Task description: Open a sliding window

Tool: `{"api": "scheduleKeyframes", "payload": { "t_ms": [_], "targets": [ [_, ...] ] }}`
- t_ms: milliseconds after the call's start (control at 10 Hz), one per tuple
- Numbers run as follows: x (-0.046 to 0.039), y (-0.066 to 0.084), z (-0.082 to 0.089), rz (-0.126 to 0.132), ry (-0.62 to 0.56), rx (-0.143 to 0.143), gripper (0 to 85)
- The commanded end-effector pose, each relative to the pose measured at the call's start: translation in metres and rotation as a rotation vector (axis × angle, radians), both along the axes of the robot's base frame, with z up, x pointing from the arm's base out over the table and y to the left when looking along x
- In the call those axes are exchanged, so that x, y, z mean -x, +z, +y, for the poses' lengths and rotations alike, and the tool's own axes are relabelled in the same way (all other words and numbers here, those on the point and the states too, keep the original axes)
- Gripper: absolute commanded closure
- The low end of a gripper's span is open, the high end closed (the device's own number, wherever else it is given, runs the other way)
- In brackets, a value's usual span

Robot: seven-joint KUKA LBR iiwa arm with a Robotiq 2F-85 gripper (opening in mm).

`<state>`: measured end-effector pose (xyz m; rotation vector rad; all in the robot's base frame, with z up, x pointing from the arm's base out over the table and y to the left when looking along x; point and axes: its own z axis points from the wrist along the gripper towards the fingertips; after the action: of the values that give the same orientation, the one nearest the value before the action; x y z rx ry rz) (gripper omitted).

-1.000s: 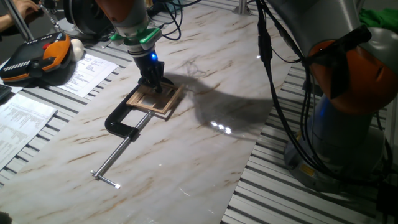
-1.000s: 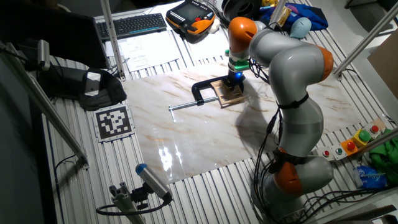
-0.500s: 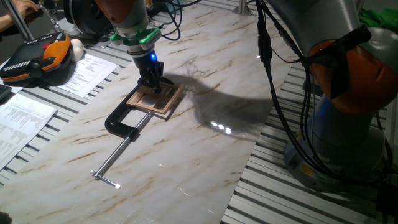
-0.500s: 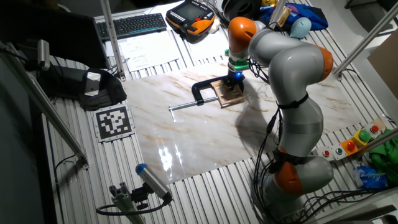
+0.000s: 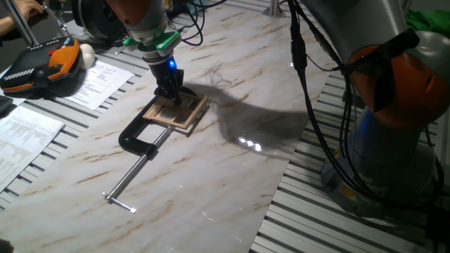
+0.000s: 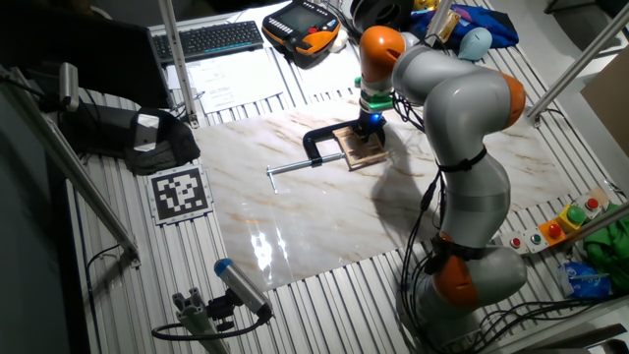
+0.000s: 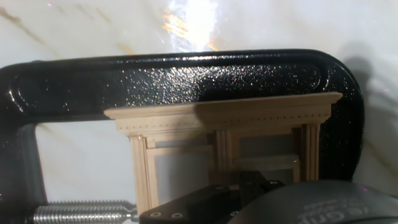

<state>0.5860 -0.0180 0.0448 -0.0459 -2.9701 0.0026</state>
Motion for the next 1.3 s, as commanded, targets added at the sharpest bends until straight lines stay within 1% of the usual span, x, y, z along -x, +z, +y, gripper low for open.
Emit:
{"api": "scheduleKeyframes", "payload": {
  "t_ms": [0, 200, 300, 400, 600, 900, 1000, 1200],
  "targets": [
    [0.0001, 0.0, 0.0, 0.003, 0.002, -0.001, 85.0],
    [0.0032, 0.007, -0.002, 0.022, 0.008, 0.004, 85.0],
    [0.0049, 0.013, -0.003, 0.028, 0.011, 0.012, 85.0],
    [0.0084, 0.014, -0.004, 0.031, 0.014, 0.014, 85.0],
    [0.0182, 0.011, -0.006, 0.031, 0.014, 0.0, 85.0],
    [0.0319, 0.013, -0.01, 0.036, 0.01, -0.023, 85.0],
    [0.0349, 0.013, -0.01, 0.036, 0.008, -0.032, 85.0],
    [0.038, 0.009, -0.01, 0.031, 0.003, -0.036, 85.0]
  ]
}}
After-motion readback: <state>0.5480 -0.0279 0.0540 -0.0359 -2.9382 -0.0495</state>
